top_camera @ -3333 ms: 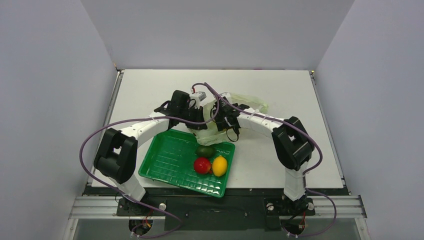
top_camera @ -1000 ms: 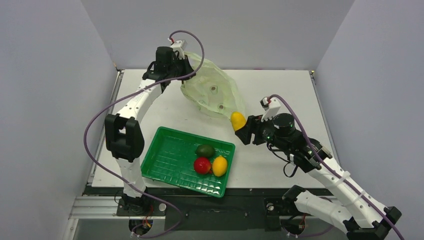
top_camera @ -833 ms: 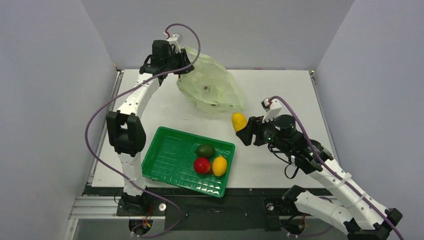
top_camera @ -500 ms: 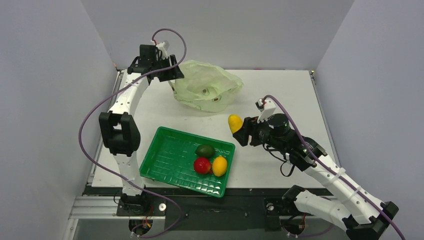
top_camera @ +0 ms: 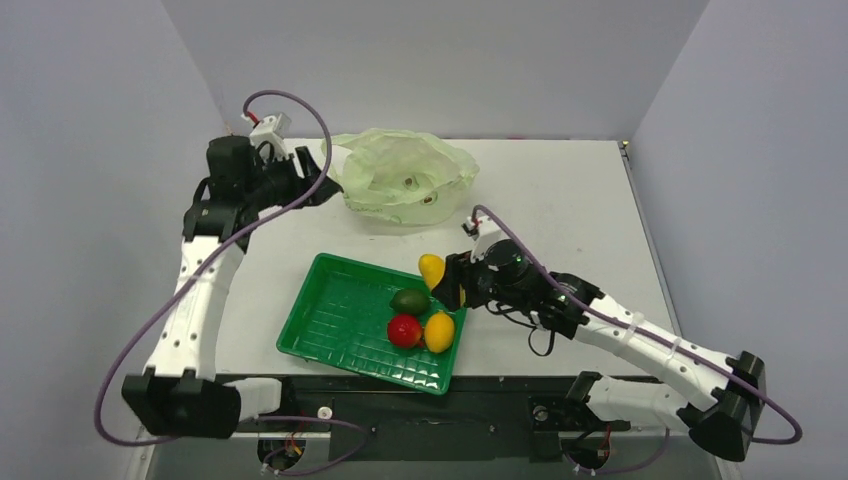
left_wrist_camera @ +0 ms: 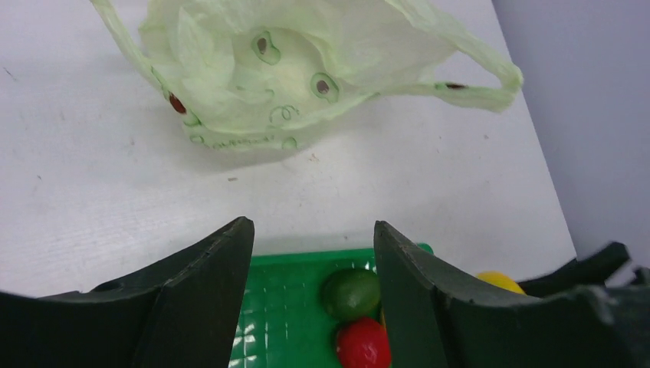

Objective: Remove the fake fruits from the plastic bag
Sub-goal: Place the fake fruit in the bin.

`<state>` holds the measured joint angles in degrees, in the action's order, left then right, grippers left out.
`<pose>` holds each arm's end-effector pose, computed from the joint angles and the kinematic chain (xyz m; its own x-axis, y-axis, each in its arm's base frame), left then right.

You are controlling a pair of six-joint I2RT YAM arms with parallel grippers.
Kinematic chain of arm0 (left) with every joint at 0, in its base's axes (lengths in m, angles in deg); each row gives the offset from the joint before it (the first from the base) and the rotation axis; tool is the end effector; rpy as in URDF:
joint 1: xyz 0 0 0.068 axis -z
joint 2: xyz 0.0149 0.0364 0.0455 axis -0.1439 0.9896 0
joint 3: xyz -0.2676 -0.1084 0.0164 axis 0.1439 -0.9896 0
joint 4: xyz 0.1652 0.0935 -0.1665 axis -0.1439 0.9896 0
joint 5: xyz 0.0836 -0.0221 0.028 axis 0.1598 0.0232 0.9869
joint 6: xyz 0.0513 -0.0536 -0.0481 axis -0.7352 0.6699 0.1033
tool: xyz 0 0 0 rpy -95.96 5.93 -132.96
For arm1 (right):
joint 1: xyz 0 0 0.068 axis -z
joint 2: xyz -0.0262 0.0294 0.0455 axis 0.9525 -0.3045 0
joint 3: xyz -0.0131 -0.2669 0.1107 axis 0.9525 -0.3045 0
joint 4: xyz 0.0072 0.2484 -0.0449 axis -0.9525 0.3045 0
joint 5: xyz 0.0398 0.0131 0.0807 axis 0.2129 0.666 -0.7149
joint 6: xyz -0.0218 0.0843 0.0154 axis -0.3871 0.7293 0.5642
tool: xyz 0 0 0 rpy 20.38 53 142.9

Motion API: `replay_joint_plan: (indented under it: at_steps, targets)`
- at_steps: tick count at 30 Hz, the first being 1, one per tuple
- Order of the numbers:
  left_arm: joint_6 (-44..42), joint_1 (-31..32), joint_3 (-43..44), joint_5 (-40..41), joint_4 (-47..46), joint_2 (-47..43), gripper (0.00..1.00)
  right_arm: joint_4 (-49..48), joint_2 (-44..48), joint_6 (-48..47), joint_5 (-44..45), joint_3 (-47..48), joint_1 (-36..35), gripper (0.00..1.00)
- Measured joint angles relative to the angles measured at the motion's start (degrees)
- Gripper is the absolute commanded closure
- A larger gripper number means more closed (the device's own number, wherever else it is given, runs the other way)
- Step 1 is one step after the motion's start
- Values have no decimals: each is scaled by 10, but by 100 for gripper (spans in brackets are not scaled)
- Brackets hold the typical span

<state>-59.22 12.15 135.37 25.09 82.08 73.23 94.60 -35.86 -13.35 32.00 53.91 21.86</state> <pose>0.3083 -0.0544 0.3944 -0.5951 -0.2347 -0.7686 0.2632 0.8467 -0.4624 0.1521 0.1929 0.3046 -0.7106 -0.0446 -0.7022 -0.5133 0.7155 0.4740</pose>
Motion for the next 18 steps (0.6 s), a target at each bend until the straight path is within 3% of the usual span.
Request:
replay_joint_plan:
  at_steps: [8, 12, 18]
  targets:
    - [70, -2, -170, -47, -4, -302, 38, -19, -168, 6, 40, 73, -125, 100]
    - [91, -2, -168, -39, 25, -388, 38, -15, -272, -17, 44, 154, -175, 96]
    - [89, -2, -110, 37, 81, -452, 35, 24, -422, -84, 32, 282, -221, 88]
